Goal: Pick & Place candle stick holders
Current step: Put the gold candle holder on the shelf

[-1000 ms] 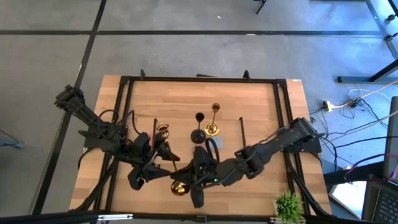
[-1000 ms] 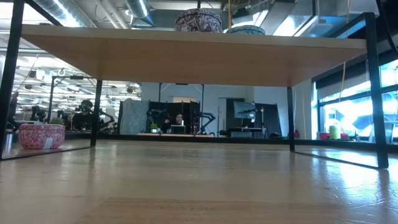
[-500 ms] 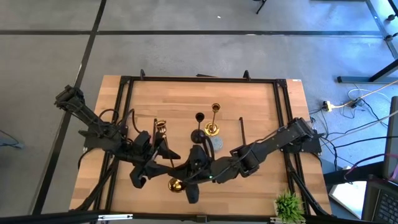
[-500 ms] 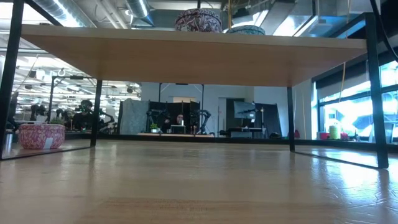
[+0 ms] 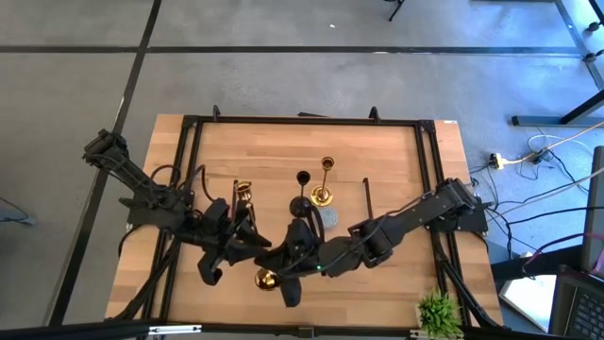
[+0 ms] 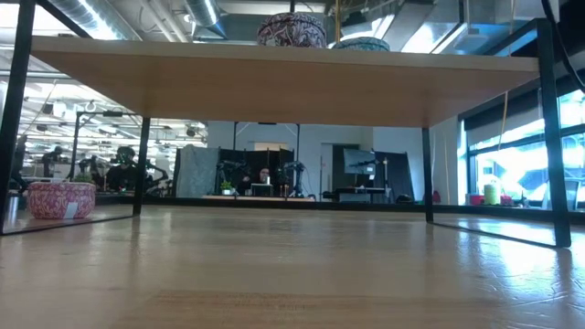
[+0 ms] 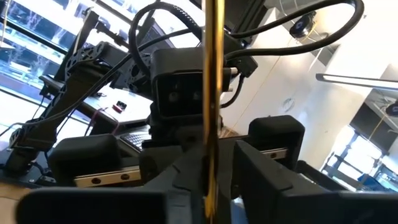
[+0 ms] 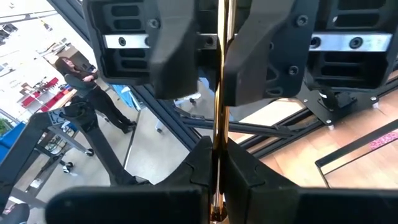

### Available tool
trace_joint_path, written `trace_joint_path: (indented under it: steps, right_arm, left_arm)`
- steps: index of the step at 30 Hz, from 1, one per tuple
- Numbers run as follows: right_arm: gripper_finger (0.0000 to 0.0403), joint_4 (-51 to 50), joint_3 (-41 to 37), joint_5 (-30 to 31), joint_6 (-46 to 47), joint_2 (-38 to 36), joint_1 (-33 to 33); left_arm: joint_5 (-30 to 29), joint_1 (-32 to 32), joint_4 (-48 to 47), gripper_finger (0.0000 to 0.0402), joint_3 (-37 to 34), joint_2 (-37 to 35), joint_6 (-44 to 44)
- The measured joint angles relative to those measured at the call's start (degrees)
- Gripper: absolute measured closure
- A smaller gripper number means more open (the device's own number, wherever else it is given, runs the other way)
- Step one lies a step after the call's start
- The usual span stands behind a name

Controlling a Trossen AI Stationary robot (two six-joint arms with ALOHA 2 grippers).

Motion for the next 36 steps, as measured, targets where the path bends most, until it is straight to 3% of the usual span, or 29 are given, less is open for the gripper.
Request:
trace_joint_path:
  steps: [5, 10, 17, 29, 33, 36]
  right_arm:
    - [0.0386, 0.12, 0.00, -0.23, -0.05, 0.00, 0.00]
    - [0.0384, -0.05, 0.00, -0.22, -0.06, 0.00, -0.01]
    - [0.0337, 0.19, 0.00, 0.39, -0.20, -0.09, -0.04]
    - [0.0234, -0.26, 0.00, -0.35, 0.85, -0.95, 0.30]
    - [0.0218, -0.17, 0.00, -6.53, 0.62, -2.10, 0.79]
    - [0.0217, -0.22, 0.00, -11.40, 0.24, -2.68, 1.09]
  left_arm:
    - [0.60, 0.08, -0.90, 0.0385, 0.00, 0.00, -0.64]
    - [0.63, 0.05, -1.43, 0.0390, 0.02, 0.00, -1.70]
    - [0.32, -0.64, -4.30, 0.0391, 0.07, -0.46, -2.94]
    - [-18.07, -4.41, -16.27, 0.0391, 0.04, -5.37, -3.36]
    - [-23.08, -4.03, -20.29, 0.0391, 0.04, -6.62, -2.97]
    - [-22.22, -2.11, -23.62, 0.0391, 0.04, -7.04, -3.21]
